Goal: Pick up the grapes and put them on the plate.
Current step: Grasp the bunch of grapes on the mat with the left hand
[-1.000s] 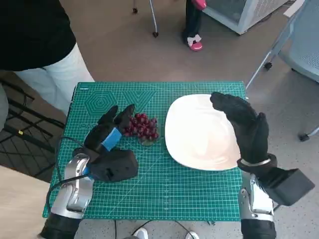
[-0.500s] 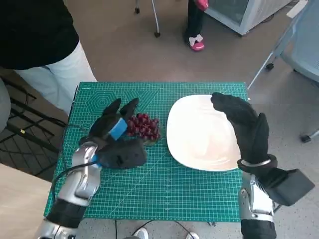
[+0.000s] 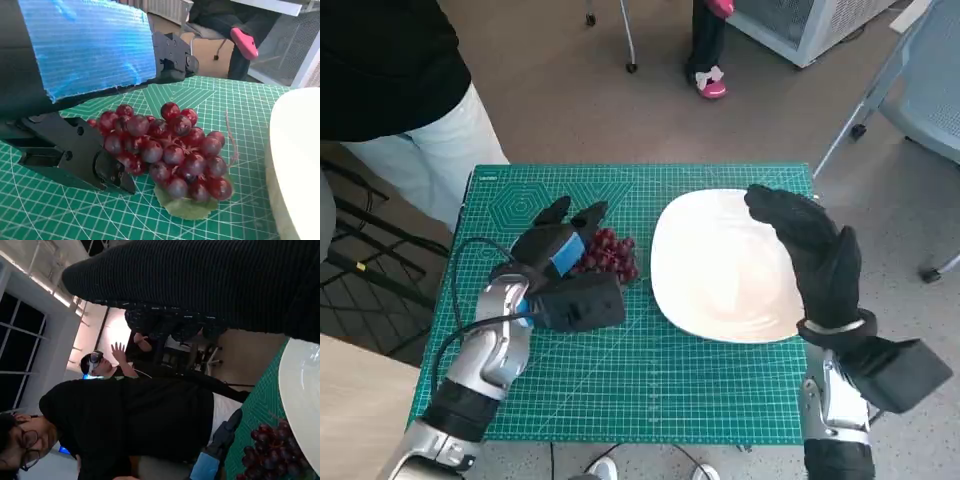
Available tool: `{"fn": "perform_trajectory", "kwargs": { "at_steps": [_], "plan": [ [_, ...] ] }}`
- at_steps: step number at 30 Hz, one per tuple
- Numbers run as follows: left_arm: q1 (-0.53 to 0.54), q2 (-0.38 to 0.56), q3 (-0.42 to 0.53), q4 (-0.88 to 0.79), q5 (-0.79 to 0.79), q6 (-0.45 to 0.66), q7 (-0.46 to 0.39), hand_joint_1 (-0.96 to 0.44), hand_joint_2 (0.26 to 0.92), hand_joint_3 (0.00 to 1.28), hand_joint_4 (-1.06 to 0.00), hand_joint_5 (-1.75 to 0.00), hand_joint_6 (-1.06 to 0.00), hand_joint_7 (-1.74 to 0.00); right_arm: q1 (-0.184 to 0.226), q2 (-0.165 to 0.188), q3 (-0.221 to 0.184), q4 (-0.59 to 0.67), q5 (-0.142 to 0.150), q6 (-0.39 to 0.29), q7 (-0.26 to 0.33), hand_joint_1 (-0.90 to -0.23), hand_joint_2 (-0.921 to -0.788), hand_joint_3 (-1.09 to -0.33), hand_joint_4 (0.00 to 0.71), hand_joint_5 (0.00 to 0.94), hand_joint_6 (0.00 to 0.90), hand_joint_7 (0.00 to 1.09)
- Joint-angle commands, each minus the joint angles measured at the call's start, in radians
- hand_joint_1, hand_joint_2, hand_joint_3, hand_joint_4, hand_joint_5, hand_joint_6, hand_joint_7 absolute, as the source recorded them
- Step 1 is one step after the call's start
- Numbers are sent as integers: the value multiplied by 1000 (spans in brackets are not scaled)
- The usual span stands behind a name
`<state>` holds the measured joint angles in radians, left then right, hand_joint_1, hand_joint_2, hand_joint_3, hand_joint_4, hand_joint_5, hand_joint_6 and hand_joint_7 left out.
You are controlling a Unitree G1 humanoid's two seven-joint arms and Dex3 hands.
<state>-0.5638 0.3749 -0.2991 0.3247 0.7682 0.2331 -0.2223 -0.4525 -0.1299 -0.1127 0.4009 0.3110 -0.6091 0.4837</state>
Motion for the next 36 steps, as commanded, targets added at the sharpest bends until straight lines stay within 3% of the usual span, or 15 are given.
{"fn": "perform_trajectory", "kwargs": {
  "at_steps": [1, 16, 36],
  "plan": [
    [-28, 10, -11, 24, -14, -8, -1, 193, 820, 25, -86, 0, -257, -5, 7, 3, -3, 20, -1, 3, 6, -611, -921, -891, 369, 3, -1, 483],
    [-177, -33, -63, 272, -31, 2, 5, 165, 824, 15, -81, 0, -253, 0, 4, 2, -2, 29, -7, -9, 5, -616, -921, -890, 370, 3, -1, 484],
    [-376, -128, -148, 736, -52, -96, 76, 162, 815, 6, -59, 0, -246, 0, 6, 6, 0, 33, -11, -16, 1, -616, -921, -888, 370, 2, -1, 486]
  ]
}}
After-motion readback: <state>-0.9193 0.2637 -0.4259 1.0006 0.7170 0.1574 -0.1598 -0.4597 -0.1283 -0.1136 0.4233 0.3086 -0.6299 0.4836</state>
